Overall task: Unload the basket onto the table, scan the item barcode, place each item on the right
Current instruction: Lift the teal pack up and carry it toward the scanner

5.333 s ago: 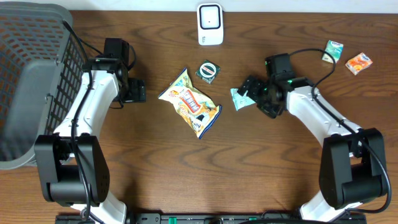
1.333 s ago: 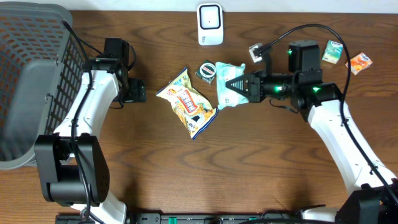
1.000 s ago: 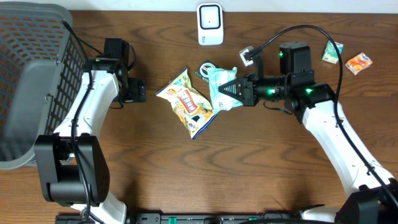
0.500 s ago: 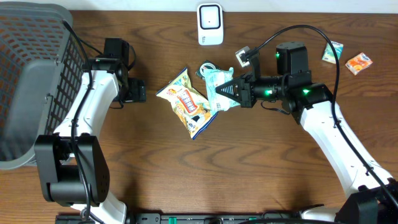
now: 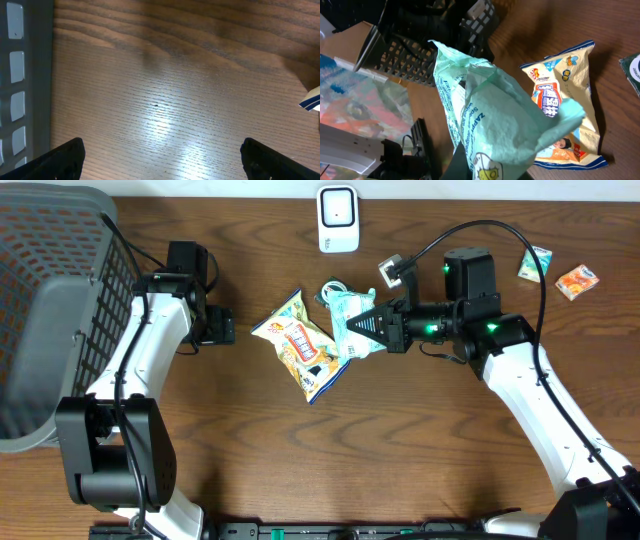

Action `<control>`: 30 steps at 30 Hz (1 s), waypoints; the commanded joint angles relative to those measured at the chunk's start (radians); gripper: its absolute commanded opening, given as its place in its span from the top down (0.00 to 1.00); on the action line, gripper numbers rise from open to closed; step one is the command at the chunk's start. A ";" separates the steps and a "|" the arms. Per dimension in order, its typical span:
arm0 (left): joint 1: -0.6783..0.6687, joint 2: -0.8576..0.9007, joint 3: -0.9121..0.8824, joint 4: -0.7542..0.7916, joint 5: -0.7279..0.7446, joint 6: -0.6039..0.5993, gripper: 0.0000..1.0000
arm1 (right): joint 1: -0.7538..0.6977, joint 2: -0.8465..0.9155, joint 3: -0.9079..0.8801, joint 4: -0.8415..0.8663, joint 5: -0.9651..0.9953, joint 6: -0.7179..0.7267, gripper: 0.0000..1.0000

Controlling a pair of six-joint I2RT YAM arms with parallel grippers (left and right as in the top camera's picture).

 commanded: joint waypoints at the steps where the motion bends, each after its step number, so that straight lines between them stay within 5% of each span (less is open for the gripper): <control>1: 0.001 0.001 -0.003 -0.003 -0.006 0.006 0.02 | 0.009 -0.016 0.002 0.006 -0.021 -0.013 0.99; 30: 0.001 0.001 -0.003 -0.003 -0.006 0.006 0.02 | 0.009 -0.015 0.002 0.005 0.066 0.054 0.99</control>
